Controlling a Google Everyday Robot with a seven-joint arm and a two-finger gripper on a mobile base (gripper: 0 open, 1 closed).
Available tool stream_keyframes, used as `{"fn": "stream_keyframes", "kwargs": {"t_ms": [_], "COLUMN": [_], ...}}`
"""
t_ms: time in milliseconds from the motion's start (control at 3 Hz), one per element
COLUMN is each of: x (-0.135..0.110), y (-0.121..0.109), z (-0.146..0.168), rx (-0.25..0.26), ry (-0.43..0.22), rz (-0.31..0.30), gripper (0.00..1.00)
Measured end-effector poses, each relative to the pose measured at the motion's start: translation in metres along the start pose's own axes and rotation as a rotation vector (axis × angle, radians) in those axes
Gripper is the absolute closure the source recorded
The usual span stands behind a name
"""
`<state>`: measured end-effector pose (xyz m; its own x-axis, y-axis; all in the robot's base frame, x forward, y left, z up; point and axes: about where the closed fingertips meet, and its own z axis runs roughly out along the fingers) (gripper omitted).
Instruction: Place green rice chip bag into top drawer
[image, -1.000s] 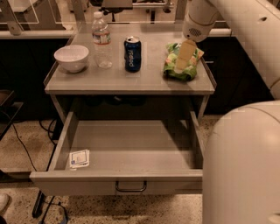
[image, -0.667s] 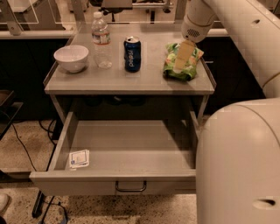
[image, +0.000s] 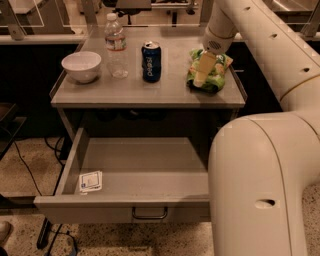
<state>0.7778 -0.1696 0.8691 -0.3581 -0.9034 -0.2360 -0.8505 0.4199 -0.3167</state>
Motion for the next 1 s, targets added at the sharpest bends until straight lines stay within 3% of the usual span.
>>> {"fn": "stream_keyframes", "kwargs": {"t_ms": [667, 1000], "x": [0.006, 0.006], "y": [-0.003, -0.003], "z": [0.026, 0.026], "rx": [-0.010, -0.010], "ry": [0.003, 0.003], "rz": [0.009, 0.009], "gripper": [0.00, 0.19]}}
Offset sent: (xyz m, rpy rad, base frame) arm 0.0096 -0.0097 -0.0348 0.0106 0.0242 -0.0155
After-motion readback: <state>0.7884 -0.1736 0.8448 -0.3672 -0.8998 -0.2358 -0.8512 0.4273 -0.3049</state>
